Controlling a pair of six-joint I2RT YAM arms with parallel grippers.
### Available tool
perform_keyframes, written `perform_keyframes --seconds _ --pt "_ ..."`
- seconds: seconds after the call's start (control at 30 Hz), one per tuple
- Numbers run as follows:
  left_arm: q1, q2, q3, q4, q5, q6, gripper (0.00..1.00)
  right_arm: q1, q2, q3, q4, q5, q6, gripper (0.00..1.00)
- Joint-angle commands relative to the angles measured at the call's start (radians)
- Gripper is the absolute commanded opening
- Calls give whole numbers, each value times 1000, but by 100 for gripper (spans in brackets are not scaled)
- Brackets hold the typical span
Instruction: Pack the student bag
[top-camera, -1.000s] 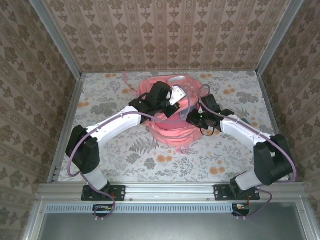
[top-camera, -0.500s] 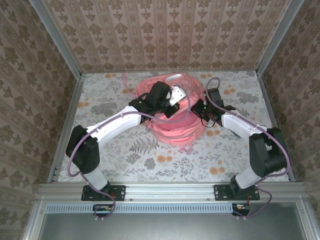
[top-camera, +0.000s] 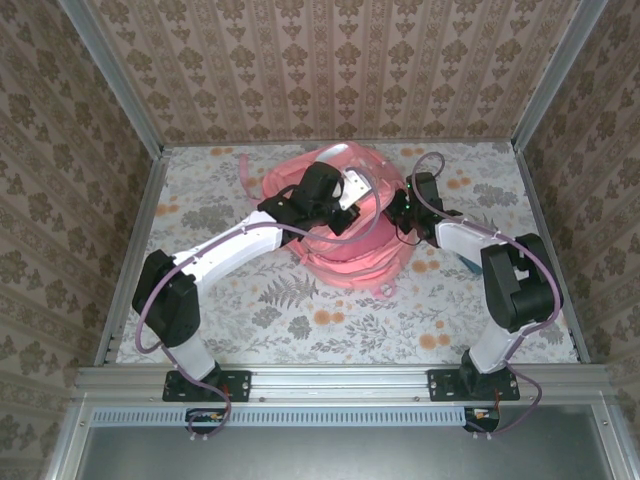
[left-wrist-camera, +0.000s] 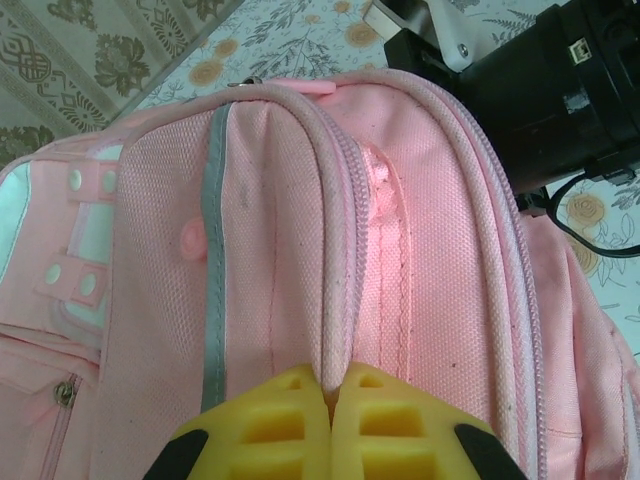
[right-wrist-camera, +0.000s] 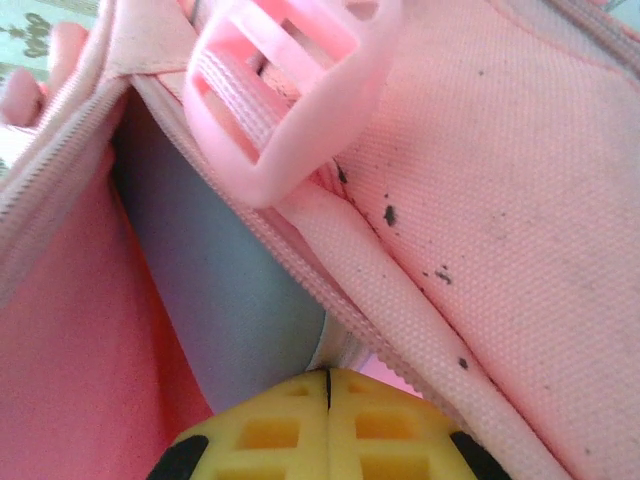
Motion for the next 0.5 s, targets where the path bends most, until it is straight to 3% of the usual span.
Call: perform_keyframes --seconds 0.0,0.13,0.27,0.33,0.47 --pt "-2 0 83 32 70 -31 0 -34 -87 -41 -4 -34 12 0" --pt "-2 34 108 36 78 -49 0 -62 -224 -154 -147 -44 -29 11" --pt "-2 73 125 51 93 -74 0 -67 -399 -262 -270 15 -73 32" --pt "0 83 130 55 89 -112 12 -68 -472 -285 -351 57 -100 43" --pt "27 54 100 74 88 -255 54 -63 -607 -286 -498 153 -202 62"
